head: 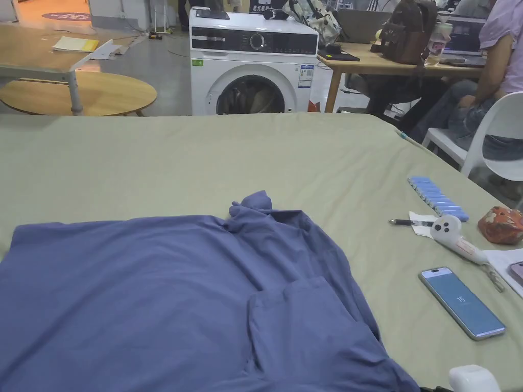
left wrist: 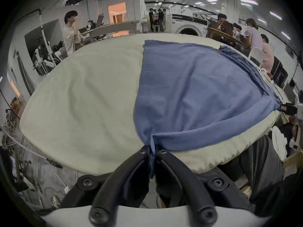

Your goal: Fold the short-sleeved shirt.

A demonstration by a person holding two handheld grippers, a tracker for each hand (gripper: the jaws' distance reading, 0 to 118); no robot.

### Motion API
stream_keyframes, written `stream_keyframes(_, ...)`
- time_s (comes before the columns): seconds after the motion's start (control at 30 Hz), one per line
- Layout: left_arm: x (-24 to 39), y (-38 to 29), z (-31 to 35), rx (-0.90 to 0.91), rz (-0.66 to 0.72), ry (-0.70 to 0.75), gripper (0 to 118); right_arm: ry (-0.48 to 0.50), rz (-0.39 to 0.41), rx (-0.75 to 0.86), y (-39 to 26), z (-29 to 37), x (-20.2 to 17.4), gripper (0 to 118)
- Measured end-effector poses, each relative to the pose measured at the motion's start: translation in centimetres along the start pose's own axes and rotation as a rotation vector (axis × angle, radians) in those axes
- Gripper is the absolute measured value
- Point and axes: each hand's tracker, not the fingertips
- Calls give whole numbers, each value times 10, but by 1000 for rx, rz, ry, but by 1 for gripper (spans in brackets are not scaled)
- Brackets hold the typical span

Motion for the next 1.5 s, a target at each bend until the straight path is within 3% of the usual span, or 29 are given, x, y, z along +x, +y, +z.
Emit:
stream_keyframes(0.07, -1, -1, 0, 2, 3, 0, 0, -12, 8, 29, 1, 5, 0, 24)
stream_keyframes(0.1, -2, -1, -1, 3, 15, -5, 0, -5, -9, 34, 4, 7, 2, 7)
stream_keyframes(0.13, -4, -2, -1, 6, 26, -10, 0, 30, -39, 37, 5, 7, 4, 6)
stream_keyframes(0.23, -9, -3, 0, 18, 58, -30, 0, 12, -20, 37, 4, 12, 1, 3)
stream_keyframes(0.33, -24, 6, 9, 32, 162, -124, 0, 78, -117, 81, 20, 20, 0, 3)
stream_keyframes(0.53, -30, 90, 15, 235, 146, -117, 0, 42, -122, 161, 94, -2, -3, 3)
stream_keyframes(0.83, -17, 181, -65, 160, 137, -56, 0, -63, -101, 86, 163, -93, -17, 3)
stream_keyframes(0.87, -16, 181, -69, 160, 137, -58, 0, -85, -99, 75, 163, -98, -18, 5)
stream_keyframes(0.9, -15, 182, -72, 151, 136, -64, 1, -100, -88, 65, 164, -104, -18, 19)
stream_keyframes(0.93, -12, 181, -73, 148, 130, -44, 14, -129, -77, 54, 163, -106, -18, 41)
stream_keyframes(0.97, -9, 178, -68, 179, 132, -8, 46, -147, -84, 62, 161, -106, -18, 61)
stream_keyframes(1.0, -8, 174, -64, 202, 142, -28, 92, -147, -91, 79, 160, -103, -17, 69)
stream_keyframes(1.03, -9, 171, -57, 243, 141, -37, 97, -141, -110, 106, 159, -98, -16, 68)
stream_keyframes(1.13, -6, 166, -37, 309, 153, -57, 94, -69, -156, 185, 156, -81, -19, 68)
stream_keyframes(1.23, 6, 163, -18, 380, 144, -82, 87, -26, -79, 241, 155, -65, -40, 68)
stream_keyframes(1.27, 3, 163, -20, 408, 156, -109, 74, -1, -46, 237, 156, -62, -49, 65)
stream_keyframes(1.3, 7, 162, -16, 427, 160, -136, 43, 13, -26, 239, 156, -59, -57, 53)
stream_keyframes(1.37, 20, 163, -9, 424, 141, -138, 3, 47, 22, 254, 157, -64, -67, 17)
stream_keyframes(1.4, 24, 164, -10, 425, 114, -127, 0, 50, 33, 251, 158, -64, -74, 0)
stream_keyframes(1.5, 36, 164, -7, 411, 51, -141, 0, 44, 72, 230, 160, -68, -87, 0)
